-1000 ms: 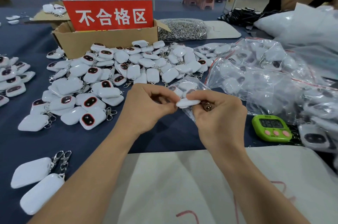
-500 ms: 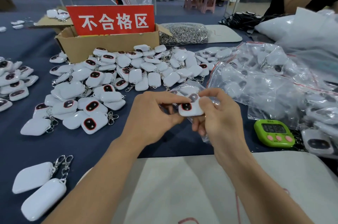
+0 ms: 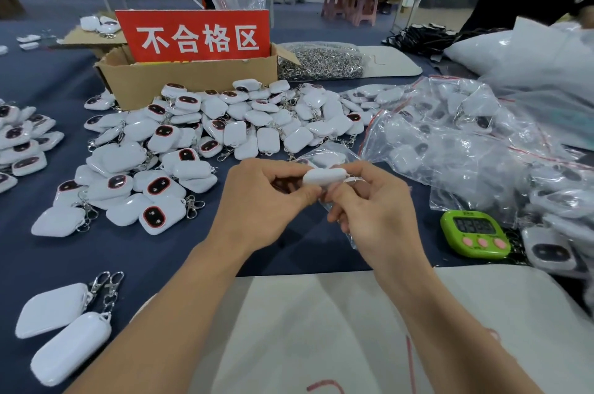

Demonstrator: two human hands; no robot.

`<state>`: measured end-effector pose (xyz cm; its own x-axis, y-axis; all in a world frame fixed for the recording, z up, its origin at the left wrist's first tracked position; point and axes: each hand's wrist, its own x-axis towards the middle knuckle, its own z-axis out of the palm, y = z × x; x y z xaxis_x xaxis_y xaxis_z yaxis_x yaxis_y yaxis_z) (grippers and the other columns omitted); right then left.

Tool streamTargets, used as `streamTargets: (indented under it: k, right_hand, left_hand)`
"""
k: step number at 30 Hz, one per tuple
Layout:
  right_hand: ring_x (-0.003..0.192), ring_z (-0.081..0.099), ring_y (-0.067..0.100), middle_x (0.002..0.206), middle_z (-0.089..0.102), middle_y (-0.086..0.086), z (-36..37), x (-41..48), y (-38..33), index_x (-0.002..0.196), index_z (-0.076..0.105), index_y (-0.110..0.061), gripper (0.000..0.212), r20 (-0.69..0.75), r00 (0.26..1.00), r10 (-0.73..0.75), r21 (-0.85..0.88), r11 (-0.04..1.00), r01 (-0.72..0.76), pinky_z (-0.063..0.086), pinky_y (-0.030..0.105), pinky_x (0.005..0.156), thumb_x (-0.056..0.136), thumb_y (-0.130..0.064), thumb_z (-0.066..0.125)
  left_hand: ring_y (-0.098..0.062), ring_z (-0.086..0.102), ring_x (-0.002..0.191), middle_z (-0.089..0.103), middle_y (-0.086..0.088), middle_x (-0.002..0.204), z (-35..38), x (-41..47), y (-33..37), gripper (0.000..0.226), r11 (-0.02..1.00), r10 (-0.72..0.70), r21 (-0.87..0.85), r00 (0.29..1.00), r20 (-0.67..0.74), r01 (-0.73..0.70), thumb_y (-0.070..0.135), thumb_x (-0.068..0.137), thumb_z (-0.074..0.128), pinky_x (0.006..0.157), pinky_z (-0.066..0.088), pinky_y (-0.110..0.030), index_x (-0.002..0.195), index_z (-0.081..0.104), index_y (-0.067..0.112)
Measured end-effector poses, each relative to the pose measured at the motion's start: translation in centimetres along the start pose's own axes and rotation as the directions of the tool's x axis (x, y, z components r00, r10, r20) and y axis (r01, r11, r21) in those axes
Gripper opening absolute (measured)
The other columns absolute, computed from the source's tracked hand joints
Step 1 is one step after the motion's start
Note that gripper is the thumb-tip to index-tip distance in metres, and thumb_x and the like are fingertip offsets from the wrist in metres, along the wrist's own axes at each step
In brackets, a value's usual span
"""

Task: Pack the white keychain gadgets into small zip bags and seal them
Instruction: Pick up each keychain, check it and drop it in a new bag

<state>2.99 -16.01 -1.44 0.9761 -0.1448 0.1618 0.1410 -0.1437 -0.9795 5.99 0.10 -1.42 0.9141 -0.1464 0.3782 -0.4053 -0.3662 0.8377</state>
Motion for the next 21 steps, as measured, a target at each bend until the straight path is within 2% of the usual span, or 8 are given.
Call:
streamTargets:
  k: [3,7,11,14,16,17,19,21]
  right_hand:
    - [0.051,0.055,0.012,0.063,0.069,0.001,0.3,0.0,0.1,0.087,0.073,-0.035,0.014,-0.007,1.0,0.004,-0.029,1.0,-0.005,0.043,0.027,0.055,0.088,-0.025,0.062]
    - [0.052,0.057,0.016,0.064,0.068,0.003,0.6,0.0,0.1,0.083,0.069,-0.032,0.013,-0.018,0.999,0.041,-0.036,0.999,-0.041,0.041,0.034,0.056,0.083,-0.032,0.056]
    - [0.05,0.056,0.016,0.064,0.068,0.005,0.4,0.1,-0.2,0.081,0.067,-0.024,0.016,-0.02,0.996,0.082,-0.003,0.997,-0.082,0.038,0.031,0.053,0.082,-0.032,0.054]
    - [0.052,0.061,0.012,0.065,0.071,0.001,0.3,-0.1,-0.3,0.09,0.068,-0.027,0.011,-0.107,0.994,0.039,0.025,0.999,-0.037,0.045,0.028,0.055,0.084,-0.034,0.061]
    - [0.066,0.069,0.008,0.079,0.077,-0.009,0.0,-0.4,-0.6,0.107,0.064,-0.035,0.02,-0.13,0.991,-0.029,0.028,0.999,0.033,0.051,0.02,0.063,0.088,-0.028,0.068]
    - [0.073,0.072,0.009,0.086,0.078,-0.009,-0.1,-0.5,-0.8,0.11,0.065,-0.033,0.024,-0.111,0.992,-0.054,0.049,0.997,0.059,0.053,0.021,0.067,0.089,-0.023,0.07]
    - [0.079,0.074,0.014,0.09,0.079,-0.003,-0.2,-0.3,-1.1,0.102,0.072,-0.027,0.022,-0.085,0.994,-0.065,0.082,0.994,0.072,0.056,0.03,0.072,0.085,-0.014,0.073]
    - [0.084,0.075,0.018,0.09,0.079,0.0,-0.4,-0.2,-1.2,0.096,0.075,-0.024,0.021,-0.089,0.994,-0.066,0.078,0.994,0.073,0.059,0.034,0.076,0.077,-0.014,0.074]
  left_hand:
    - [0.0,0.07,0.076,0.075,0.026,0.088,0.1,0.0,-0.4,0.04,1.0,-0.002,-0.002,1.0,-0.028,0.002,0.031,0.067,0.087,0.067,0.054,-0.015,0.102,0.077,0.049]
    - [-0.002,0.071,0.086,0.075,0.025,0.1,0.0,0.2,-0.4,0.066,0.999,0.005,-0.037,1.0,0.017,-0.005,0.006,0.066,0.087,0.071,0.053,-0.014,0.112,0.072,0.05]
    - [-0.019,0.071,0.084,0.075,0.023,0.104,0.1,0.0,-0.1,0.061,1.0,-0.012,0.013,1.0,0.019,0.012,0.014,0.068,0.082,0.074,0.058,-0.03,0.116,0.073,0.051]
    - [-0.009,0.072,0.087,0.076,0.02,0.103,0.1,-0.2,0.0,0.049,0.998,-0.042,-0.05,0.999,0.034,0.043,0.029,0.072,0.086,0.076,0.055,-0.021,0.118,0.075,0.041]
    - [-0.007,0.073,0.09,0.078,0.017,0.098,0.1,-0.3,0.3,0.042,0.994,-0.081,-0.071,0.996,0.041,0.084,0.042,0.072,0.084,0.082,0.057,-0.026,0.114,0.077,0.038]
    - [-0.008,0.074,0.089,0.078,0.015,0.095,0.1,-0.3,0.3,0.04,0.992,-0.094,-0.079,0.995,0.037,0.097,0.044,0.074,0.084,0.082,0.058,-0.029,0.112,0.078,0.037]
    - [-0.011,0.075,0.091,0.079,0.013,0.096,0.2,-0.2,0.4,0.039,0.989,-0.102,-0.1,0.994,0.044,0.105,0.043,0.076,0.085,0.086,0.06,-0.033,0.113,0.078,0.035]
    - [-0.013,0.075,0.093,0.079,0.011,0.097,0.2,-0.1,0.4,0.041,0.986,-0.109,-0.123,0.992,0.071,0.117,0.047,0.075,0.083,0.09,0.06,-0.04,0.114,0.078,0.034]
